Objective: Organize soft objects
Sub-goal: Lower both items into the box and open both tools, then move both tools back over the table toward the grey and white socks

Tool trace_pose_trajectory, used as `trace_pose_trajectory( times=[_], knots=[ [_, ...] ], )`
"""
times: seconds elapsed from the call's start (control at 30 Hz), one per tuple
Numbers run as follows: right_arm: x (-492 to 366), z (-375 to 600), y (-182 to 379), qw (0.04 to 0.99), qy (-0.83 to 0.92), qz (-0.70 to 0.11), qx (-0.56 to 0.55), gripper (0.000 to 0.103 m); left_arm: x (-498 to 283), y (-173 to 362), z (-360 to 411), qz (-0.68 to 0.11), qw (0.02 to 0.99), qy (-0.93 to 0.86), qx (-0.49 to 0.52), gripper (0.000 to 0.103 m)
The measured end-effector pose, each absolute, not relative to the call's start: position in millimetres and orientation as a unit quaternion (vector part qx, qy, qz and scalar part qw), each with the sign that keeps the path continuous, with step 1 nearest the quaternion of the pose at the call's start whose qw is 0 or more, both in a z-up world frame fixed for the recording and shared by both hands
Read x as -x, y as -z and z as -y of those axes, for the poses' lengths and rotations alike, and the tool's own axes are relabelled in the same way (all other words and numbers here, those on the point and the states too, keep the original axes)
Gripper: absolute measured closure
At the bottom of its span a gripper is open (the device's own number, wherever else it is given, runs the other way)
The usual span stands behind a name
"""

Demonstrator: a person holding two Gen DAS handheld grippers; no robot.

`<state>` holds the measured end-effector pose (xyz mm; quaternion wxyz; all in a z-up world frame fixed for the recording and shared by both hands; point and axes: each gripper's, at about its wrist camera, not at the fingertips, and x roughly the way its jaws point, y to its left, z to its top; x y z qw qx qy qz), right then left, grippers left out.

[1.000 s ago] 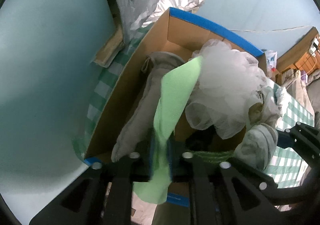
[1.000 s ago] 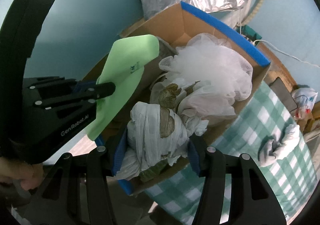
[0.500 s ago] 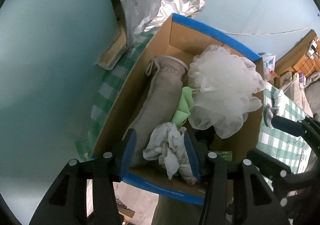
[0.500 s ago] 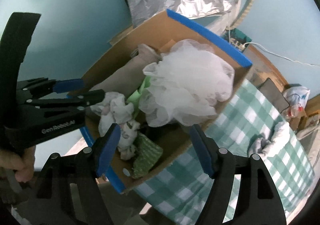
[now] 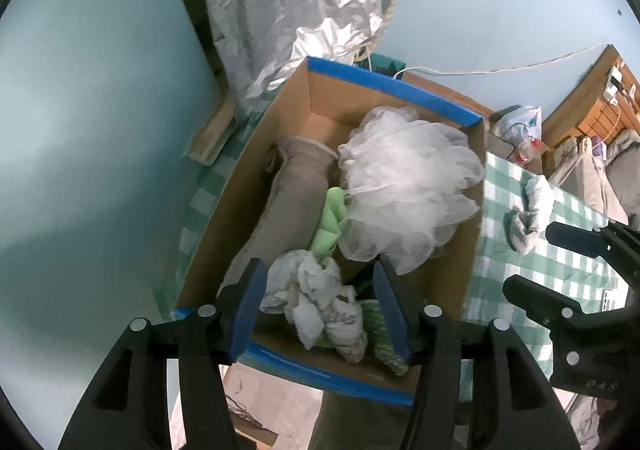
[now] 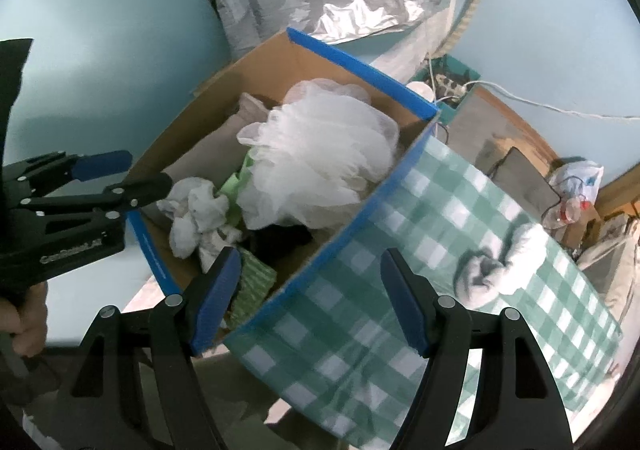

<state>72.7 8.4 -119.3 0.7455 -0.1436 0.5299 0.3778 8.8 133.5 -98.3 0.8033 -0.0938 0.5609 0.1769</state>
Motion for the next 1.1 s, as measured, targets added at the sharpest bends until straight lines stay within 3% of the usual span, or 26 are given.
trace_pose_trajectory(
  times=[1.1],
  knots=[
    [-94.6, 144.4, 120.3, 0.783, -0.279, -0.548, 0.091, 0.03, -51.6, 85.1, -9.7, -0.564, 0.821, -0.09, 0.022, 0.035]
  ],
)
